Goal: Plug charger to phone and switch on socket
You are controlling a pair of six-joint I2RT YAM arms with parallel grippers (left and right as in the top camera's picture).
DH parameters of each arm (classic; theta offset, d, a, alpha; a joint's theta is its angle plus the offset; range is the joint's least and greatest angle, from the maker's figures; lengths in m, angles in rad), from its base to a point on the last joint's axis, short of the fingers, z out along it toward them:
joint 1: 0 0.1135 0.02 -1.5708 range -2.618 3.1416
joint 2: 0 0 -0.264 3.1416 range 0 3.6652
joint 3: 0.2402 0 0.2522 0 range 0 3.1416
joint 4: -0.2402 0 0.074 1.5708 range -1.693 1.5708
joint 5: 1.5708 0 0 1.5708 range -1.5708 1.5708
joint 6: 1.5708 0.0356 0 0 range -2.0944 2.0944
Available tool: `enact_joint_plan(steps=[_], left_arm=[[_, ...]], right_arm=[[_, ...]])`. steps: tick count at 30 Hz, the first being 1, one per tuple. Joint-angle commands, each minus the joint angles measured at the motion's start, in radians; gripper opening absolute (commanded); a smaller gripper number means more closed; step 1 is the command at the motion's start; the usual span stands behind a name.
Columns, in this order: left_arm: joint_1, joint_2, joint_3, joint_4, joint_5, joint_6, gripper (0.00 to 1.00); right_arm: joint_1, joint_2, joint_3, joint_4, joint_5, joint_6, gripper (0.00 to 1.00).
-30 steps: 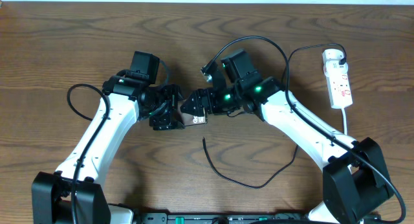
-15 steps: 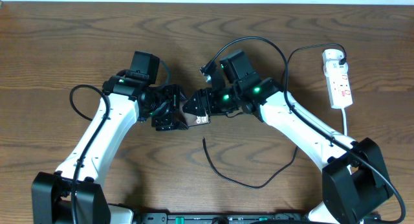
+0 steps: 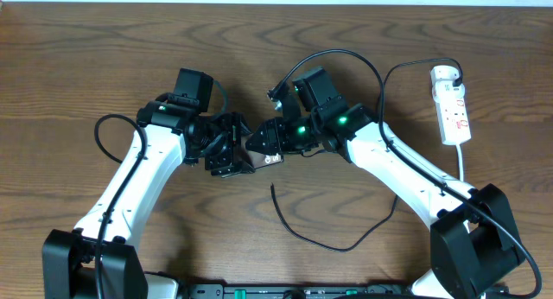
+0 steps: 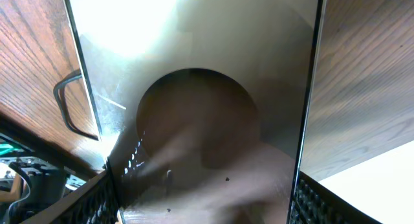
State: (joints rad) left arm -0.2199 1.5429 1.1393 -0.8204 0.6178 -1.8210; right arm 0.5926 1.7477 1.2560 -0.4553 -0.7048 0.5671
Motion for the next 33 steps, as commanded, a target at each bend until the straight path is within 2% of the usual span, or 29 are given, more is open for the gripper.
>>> enact_joint_plan(steps=[1, 7, 16, 33], left_arm=[[-0.002, -0.021, 0.012, -0.005, 0.029, -0.052, 0.07], [-0.002, -0.021, 0.012, -0.004, 0.026, -0.076, 0.07], [-0.002, -0.021, 0.012, -0.001, -0.002, -0.111, 0.07], [-0.002, -0.021, 0.012, 0.000, -0.001, -0.111, 0.07]], right_arm=[[0.005, 0.005, 0.017, -0.001, 0.000, 0.005, 0.47], [0.005, 0.005, 0.017, -0.001, 0.000, 0.005, 0.43], [0.020, 0.005, 0.017, -0.002, 0.000, 0.005, 0.42], [0.030, 0.005, 0.017, -0.005, 0.015, 0.005, 0.23]])
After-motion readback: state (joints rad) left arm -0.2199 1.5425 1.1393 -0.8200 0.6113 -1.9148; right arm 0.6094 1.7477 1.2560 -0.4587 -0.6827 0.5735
